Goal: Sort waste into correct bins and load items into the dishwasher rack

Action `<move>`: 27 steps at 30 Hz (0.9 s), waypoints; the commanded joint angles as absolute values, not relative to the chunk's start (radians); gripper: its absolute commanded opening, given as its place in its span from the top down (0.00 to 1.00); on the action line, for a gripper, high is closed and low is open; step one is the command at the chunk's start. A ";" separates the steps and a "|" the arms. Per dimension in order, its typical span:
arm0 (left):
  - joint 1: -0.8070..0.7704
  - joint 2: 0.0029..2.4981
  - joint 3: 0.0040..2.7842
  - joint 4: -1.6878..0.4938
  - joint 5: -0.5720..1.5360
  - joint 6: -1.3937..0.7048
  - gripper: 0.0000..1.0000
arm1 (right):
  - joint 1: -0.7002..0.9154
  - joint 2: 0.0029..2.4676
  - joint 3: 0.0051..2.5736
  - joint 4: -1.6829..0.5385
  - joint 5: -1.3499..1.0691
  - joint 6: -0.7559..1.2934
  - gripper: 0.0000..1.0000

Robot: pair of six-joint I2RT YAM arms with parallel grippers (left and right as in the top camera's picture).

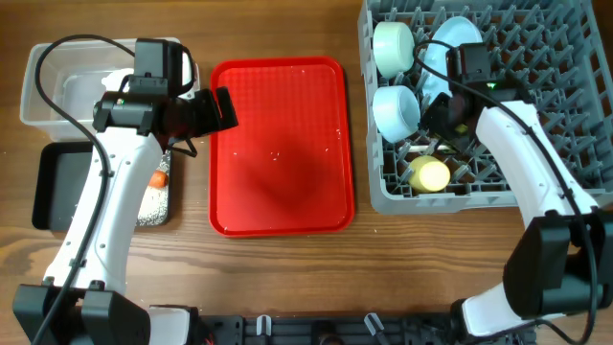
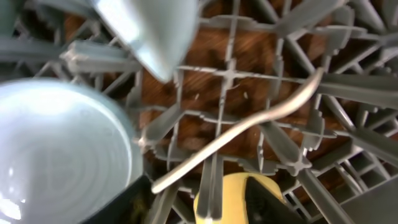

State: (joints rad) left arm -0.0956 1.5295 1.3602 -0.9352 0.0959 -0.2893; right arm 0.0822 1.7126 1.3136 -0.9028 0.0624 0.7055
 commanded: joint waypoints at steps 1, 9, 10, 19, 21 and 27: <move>-0.094 1.514 1.375 -0.933 0.104 -0.272 0.00 | 0.081 1.548 1.314 -0.924 -0.088 0.492 0.37; -0.094 1.514 1.375 -0.933 0.104 -0.272 0.00 | 0.081 1.059 1.314 -1.112 -0.241 0.266 0.00; -0.094 1.514 1.375 -0.933 0.104 -0.272 0.00 | 0.081 1.023 1.314 -1.113 -0.196 0.240 0.00; -0.094 1.514 1.375 -0.933 0.104 -0.272 0.00 | 0.081 0.786 1.314 -1.105 0.127 0.157 0.00; -0.094 1.514 1.375 -0.933 0.104 -0.272 0.00 | 0.081 0.768 1.314 -1.095 0.154 0.156 0.00; -0.094 1.514 1.375 -0.933 0.104 -0.272 0.00 | 0.075 0.589 1.146 -0.877 0.168 0.126 0.00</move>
